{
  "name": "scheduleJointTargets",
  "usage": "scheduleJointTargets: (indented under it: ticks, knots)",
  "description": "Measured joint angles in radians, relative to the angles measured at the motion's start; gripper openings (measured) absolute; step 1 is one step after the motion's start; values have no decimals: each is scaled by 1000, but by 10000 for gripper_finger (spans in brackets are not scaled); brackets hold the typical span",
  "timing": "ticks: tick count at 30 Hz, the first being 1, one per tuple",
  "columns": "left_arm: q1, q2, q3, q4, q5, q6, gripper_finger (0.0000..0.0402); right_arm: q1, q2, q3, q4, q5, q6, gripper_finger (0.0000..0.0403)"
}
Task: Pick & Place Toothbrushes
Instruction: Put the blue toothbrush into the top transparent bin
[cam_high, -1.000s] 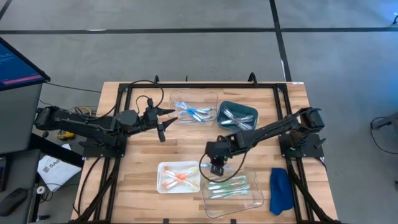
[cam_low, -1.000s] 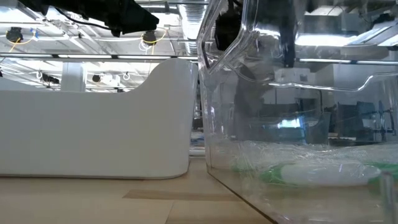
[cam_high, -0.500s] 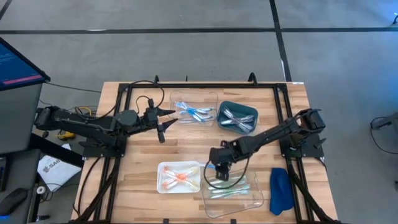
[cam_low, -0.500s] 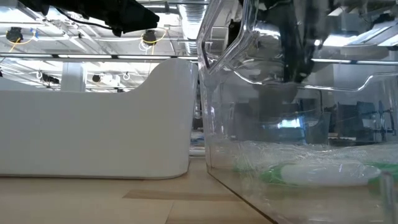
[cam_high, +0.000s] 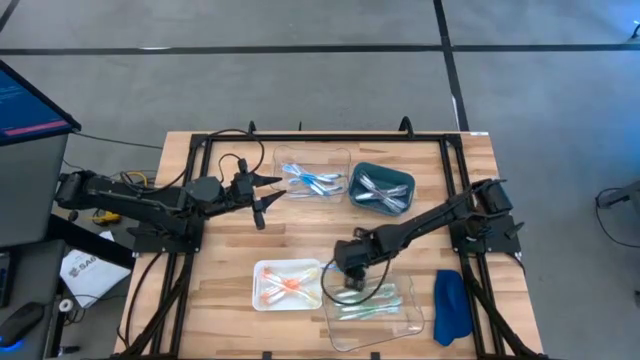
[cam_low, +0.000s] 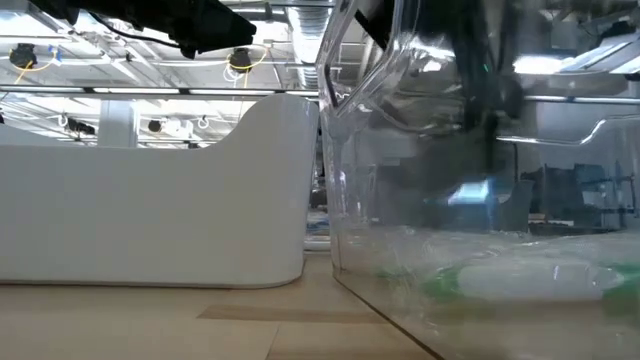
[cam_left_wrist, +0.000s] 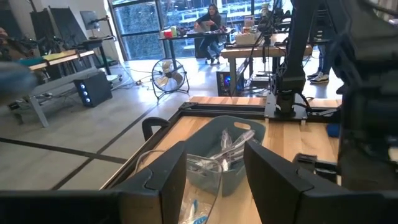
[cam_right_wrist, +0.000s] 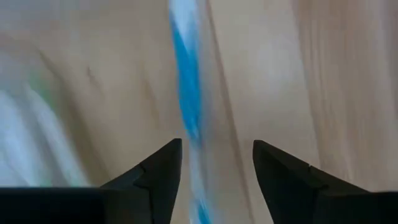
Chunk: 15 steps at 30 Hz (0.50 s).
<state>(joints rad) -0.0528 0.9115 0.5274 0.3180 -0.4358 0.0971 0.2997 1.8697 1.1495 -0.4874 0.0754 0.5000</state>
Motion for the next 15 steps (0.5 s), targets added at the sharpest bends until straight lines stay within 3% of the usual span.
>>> scheduleJointTargets:
  ticks: [15]
  knots:
    - [-2,0,-1,12,24,1,153,-7,34,2,-75,-29,54,176]
